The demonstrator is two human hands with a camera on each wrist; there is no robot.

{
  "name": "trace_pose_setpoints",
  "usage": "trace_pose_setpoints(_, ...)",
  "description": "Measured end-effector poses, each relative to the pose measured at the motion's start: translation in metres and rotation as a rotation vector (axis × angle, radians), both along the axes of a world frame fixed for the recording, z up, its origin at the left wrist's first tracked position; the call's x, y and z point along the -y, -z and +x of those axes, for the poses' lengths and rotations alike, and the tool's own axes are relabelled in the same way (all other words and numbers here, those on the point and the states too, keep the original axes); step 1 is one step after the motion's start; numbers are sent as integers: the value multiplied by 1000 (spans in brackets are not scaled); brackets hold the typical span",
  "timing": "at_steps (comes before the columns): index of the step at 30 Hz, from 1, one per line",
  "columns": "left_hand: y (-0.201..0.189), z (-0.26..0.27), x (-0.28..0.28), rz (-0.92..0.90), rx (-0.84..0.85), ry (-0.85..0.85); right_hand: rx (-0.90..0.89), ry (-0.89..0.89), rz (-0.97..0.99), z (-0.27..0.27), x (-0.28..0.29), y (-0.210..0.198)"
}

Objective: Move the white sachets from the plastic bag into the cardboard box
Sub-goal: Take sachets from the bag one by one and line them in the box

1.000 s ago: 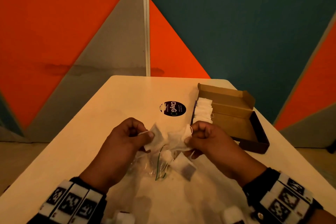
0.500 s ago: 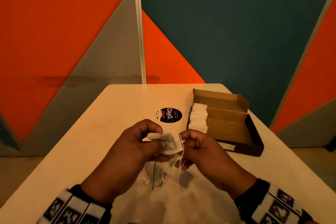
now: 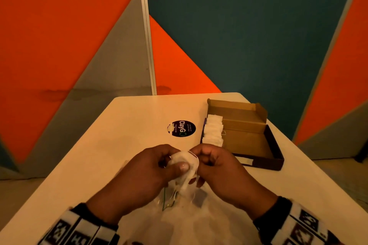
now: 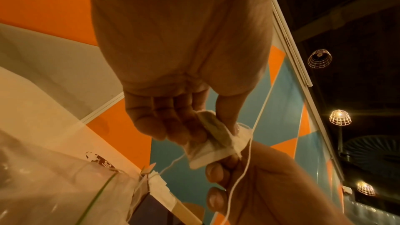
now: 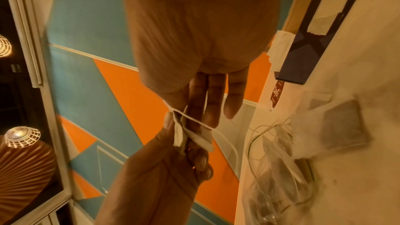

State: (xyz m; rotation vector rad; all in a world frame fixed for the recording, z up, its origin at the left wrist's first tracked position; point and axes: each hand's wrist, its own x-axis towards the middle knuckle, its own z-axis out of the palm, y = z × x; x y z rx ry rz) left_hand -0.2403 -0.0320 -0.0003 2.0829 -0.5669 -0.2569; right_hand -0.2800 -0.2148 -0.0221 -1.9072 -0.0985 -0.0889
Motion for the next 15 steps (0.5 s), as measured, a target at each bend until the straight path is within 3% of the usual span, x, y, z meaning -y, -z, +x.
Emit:
trace_pose_setpoints(5,-6,9,-6,54,32,-12,18,-24,-2,0,2,1)
trace_pose_setpoints(8,-10,13,-7,46,23,85,26,9,98,0,2,2)
trace_pose_setpoints(15,-11,14,-10,127,76,119,7,128,271,0,14,-1)
